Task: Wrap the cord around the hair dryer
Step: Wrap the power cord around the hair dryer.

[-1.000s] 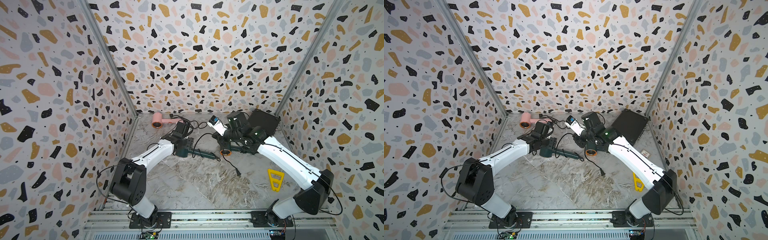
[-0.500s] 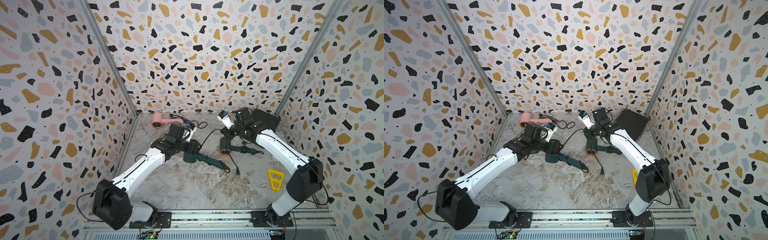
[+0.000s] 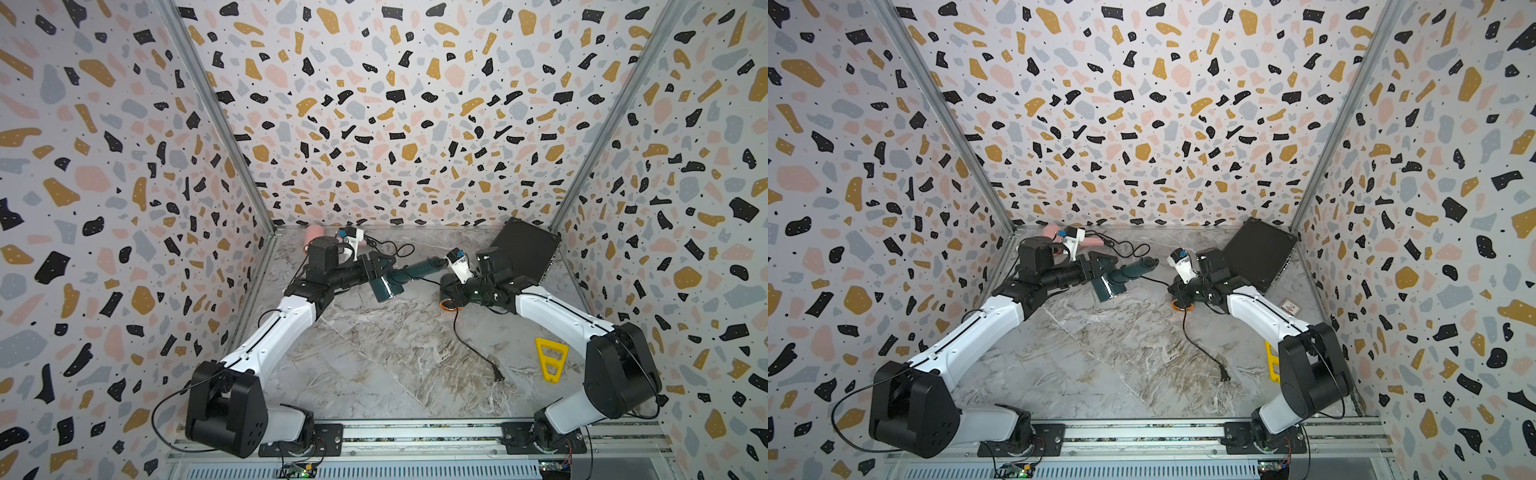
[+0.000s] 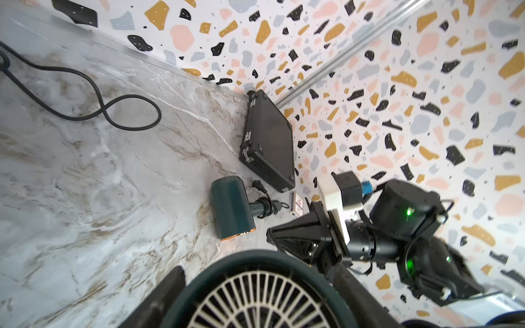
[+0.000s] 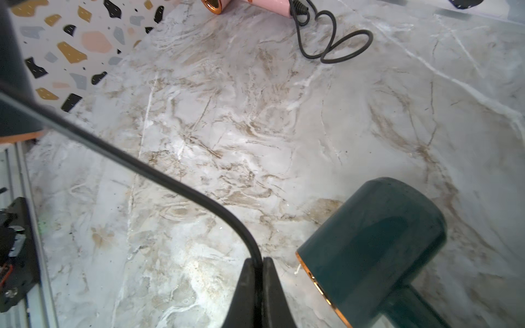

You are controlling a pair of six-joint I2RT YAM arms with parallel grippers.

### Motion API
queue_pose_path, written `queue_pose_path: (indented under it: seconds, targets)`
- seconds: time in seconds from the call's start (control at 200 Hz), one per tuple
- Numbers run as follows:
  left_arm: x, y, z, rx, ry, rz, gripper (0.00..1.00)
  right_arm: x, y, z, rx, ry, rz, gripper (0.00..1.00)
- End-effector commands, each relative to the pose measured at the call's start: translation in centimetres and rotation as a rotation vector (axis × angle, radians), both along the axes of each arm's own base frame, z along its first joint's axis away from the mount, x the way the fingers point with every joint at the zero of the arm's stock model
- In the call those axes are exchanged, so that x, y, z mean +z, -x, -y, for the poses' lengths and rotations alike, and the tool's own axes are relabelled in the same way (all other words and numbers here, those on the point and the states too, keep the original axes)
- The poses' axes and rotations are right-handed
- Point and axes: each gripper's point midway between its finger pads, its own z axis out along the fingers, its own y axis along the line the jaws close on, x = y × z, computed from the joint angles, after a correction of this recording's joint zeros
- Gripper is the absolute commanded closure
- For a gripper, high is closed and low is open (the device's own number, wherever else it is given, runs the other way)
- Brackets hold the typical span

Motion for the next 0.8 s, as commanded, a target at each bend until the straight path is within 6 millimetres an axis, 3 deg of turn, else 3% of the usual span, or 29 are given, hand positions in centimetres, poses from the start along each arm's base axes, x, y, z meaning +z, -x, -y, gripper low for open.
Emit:
queue_pose_path:
  seconds: [0.0,0.165,0.345,0.546,0.671,0.791]
  targets:
    - [2.6,-2.3,-1.9,0.148,0.099,-0.012,1.00,2.0,0.7,-0.9,0.023,-0.119,0.031,1.00]
    - [0.2,-4.1,-6.2,0.372,-0.030,-0.071,1.00,-0.4,4.1,-0.9,0.087,-0.126,-0.048,1.00]
    - [3.1,-3.9,-6.3,0.332,-0.143,-0.002,1.00,-1.5,6.2,-1.1,0.125,-0.186,-0.118,1.00]
    - [7.0,-1.9,-5.7,0.250,-0.220,0.066,1.00,-2.6,6.0,-1.0,0.096,-0.201,-0.137,0.58]
    - [8.8,-0.6,-5.4,0.207,-0.224,0.089,1.00,-3.5,6.0,-1.1,0.079,-0.216,-0.162,0.44]
    - [9.9,0.2,-5.3,0.187,-0.222,0.107,1.00,-5.1,6.3,-0.8,0.056,-0.188,-0.180,0.40]
